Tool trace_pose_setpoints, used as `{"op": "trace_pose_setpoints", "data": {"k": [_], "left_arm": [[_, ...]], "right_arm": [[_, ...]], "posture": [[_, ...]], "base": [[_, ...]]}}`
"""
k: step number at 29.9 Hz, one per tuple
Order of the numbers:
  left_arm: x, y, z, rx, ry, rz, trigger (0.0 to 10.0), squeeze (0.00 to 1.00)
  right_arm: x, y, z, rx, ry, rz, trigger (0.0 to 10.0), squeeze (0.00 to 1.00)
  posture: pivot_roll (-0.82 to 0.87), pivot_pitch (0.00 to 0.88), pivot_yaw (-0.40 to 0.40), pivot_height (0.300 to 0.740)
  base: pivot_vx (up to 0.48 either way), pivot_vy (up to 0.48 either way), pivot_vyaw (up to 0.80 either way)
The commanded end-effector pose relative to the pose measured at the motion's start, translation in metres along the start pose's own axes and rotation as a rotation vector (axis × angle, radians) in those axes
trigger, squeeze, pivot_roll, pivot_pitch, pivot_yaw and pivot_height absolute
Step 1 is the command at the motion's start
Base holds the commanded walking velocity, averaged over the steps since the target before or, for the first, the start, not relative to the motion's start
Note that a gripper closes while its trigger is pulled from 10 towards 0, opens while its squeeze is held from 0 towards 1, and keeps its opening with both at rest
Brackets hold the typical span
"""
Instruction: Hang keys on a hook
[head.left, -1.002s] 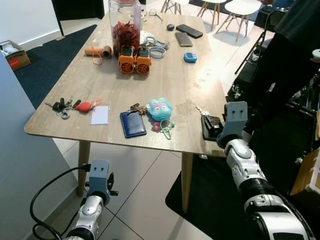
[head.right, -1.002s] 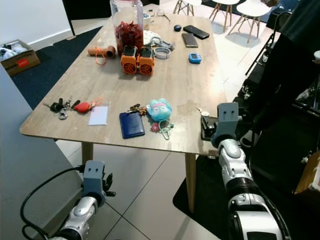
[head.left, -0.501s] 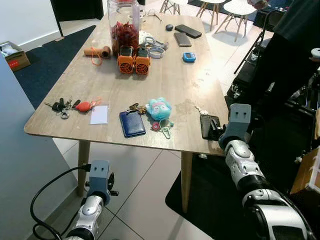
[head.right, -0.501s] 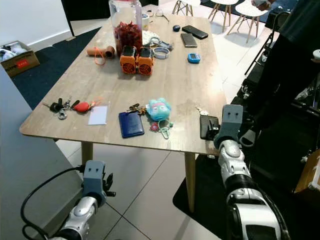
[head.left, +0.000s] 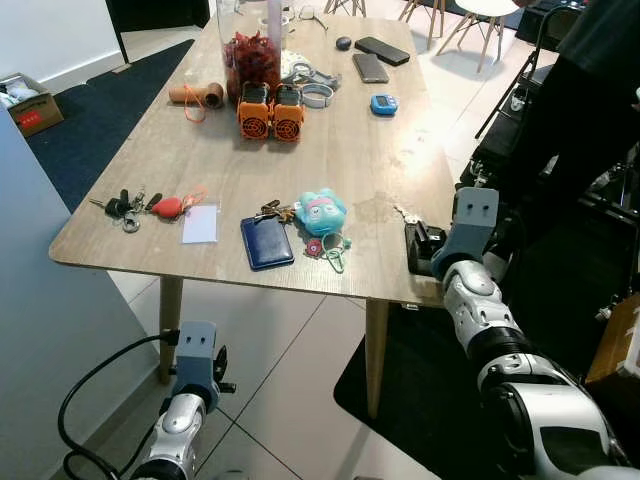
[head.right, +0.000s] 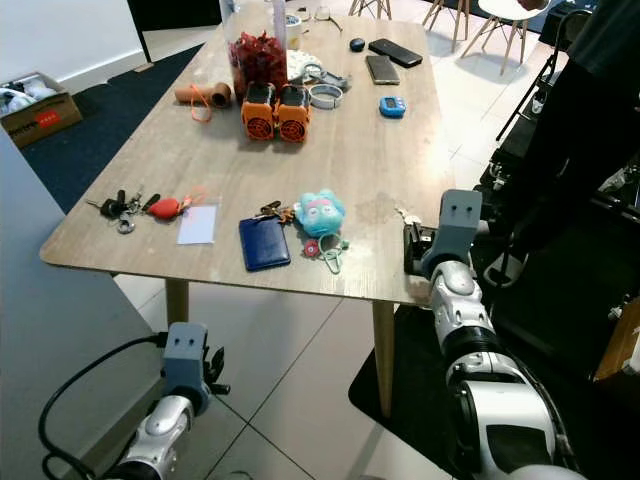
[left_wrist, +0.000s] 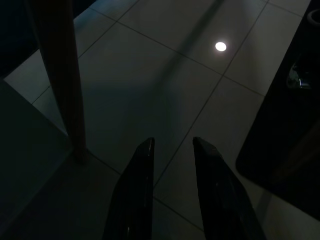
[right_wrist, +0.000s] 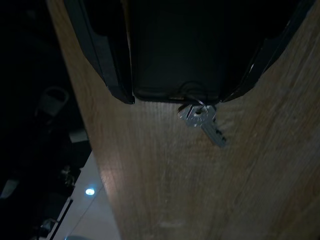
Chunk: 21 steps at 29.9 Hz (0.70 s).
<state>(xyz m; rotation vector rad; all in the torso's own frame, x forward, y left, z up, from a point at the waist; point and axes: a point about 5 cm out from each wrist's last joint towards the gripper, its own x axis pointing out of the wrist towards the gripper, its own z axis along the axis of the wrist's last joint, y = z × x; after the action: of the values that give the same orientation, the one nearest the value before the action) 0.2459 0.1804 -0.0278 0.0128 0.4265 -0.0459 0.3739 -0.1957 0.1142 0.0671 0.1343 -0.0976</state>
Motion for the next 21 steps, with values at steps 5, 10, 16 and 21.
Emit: {"op": "trace_pose_setpoints", "data": {"k": [5,10,16,21], "left_arm": [[-0.0036,-0.0002,-0.0042,-0.022,0.001,0.005,10.0,0.00],[-0.0043,-0.0005,-0.0043,-0.029,-0.002,0.006,10.0,0.00],[-0.0041,-0.0025,-0.0043,-0.032,0.000,0.001,10.0,0.00],[-0.0035,-0.0032,-0.0032,-0.033,-0.002,-0.001,10.0,0.00]], "right_arm": [[0.0015,0.0065,0.0000,-0.004,0.001,0.029,10.0,0.00],[0.0021,0.0088,0.0012,0.008,-0.002,0.035,10.0,0.00],[0.0010,0.0082,-0.0016,0.012,0.001,0.036,10.0,0.00],[0.0002,0.0061,-0.0039,0.013,0.007,0.029,10.0,0.00]], "posture": [[0.09,0.150,-0.074,0.740],[0.09,0.156,-0.072,0.740],[0.08,0.157,-0.070,0.740],[0.08,0.158,-0.069,0.740]], "base": [[0.000,0.000,0.00],[0.000,0.000,0.00],[0.000,0.000,0.00],[0.000,0.000,0.00]]}}
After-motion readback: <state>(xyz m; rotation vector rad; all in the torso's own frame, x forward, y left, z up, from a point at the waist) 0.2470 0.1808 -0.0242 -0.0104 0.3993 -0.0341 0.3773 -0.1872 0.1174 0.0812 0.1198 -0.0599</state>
